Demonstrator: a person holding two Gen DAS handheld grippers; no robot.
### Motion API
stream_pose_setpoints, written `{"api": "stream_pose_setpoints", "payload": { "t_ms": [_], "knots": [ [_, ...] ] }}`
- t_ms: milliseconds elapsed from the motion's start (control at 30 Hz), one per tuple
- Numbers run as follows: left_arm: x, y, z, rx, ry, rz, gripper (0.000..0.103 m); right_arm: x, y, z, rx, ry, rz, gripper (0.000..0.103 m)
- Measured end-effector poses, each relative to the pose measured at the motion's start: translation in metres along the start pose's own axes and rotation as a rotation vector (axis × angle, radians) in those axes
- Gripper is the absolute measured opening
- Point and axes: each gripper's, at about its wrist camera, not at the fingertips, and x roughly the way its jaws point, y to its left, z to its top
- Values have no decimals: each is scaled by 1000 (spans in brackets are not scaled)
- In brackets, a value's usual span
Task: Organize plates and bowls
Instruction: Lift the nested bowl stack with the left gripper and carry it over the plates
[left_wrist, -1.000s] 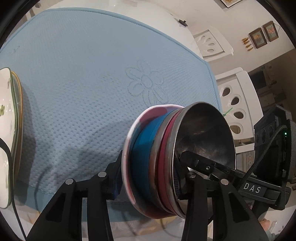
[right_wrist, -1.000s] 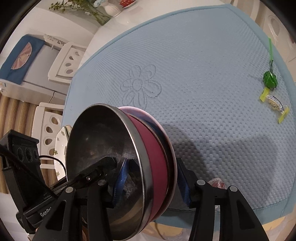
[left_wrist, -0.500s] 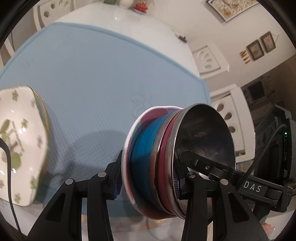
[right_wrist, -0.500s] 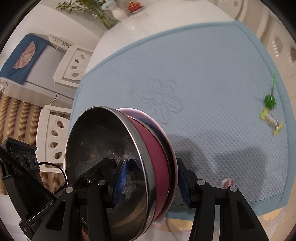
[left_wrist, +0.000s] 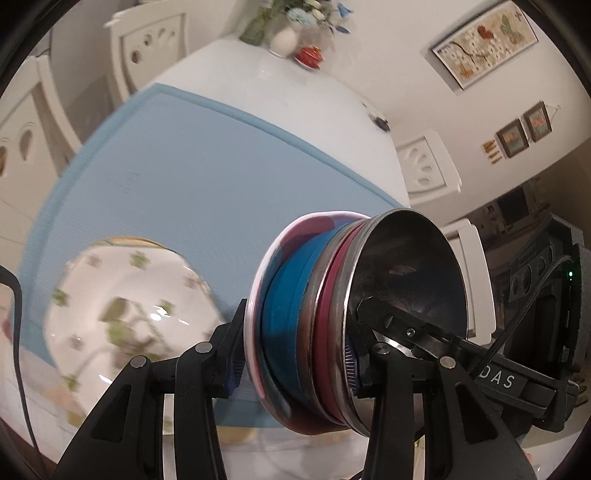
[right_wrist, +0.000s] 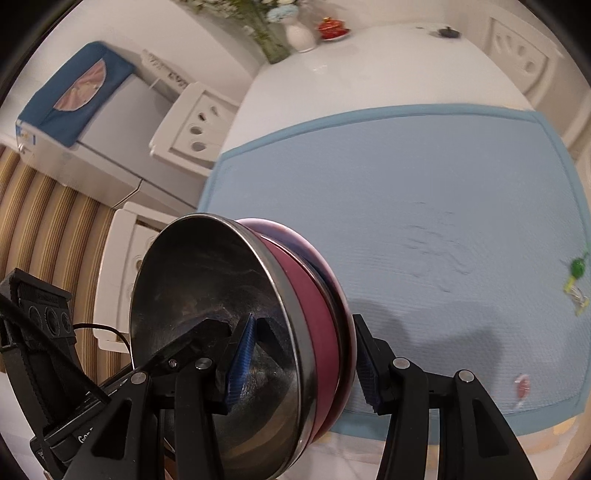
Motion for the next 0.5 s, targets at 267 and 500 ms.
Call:
{"api": "stream_pose_setpoints", "payload": {
  "t_ms": [267,500],
  "knots": [
    [-28,56,14,-52,-37,53,38,44,61,2,-44,63,43,49],
    [-36,102,15,-68,-26,66,38,82,92,-6,-66,128,39,49]
  ]
}}
